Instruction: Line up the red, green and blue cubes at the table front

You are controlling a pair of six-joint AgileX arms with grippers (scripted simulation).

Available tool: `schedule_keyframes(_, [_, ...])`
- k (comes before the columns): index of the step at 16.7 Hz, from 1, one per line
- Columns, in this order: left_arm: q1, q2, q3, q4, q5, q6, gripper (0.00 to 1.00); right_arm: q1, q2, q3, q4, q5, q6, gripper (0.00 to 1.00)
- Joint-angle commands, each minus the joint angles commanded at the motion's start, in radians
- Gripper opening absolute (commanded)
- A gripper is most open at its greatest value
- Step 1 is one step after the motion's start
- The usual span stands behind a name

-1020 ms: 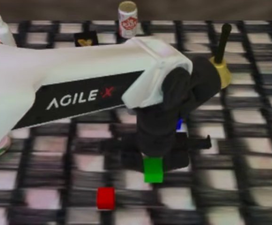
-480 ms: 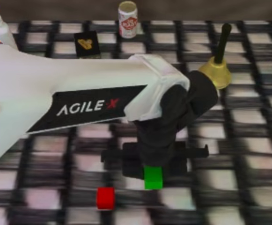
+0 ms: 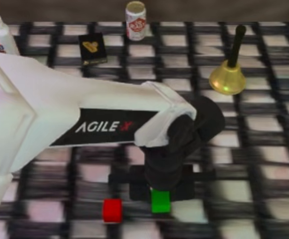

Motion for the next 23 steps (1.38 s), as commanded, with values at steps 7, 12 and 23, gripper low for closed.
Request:
schedule_keyframes(7, [0.000,0.000,0.000,0.000,0.000,0.000,0.45,0.000,0.000,0.000,0.000,0.000,0.000,1.00])
schedule_keyframes(12, [0.000,0.000,0.000,0.000,0.000,0.000,0.83,0.000,0.000,0.000,0.000,0.000,0.000,1.00])
schedule_keyframes(23, [0.002,-0.001,0.000,0.000,0.000,0.000,1.00,0.000,0.000,0.000,0.000,0.000,0.000,1.00])
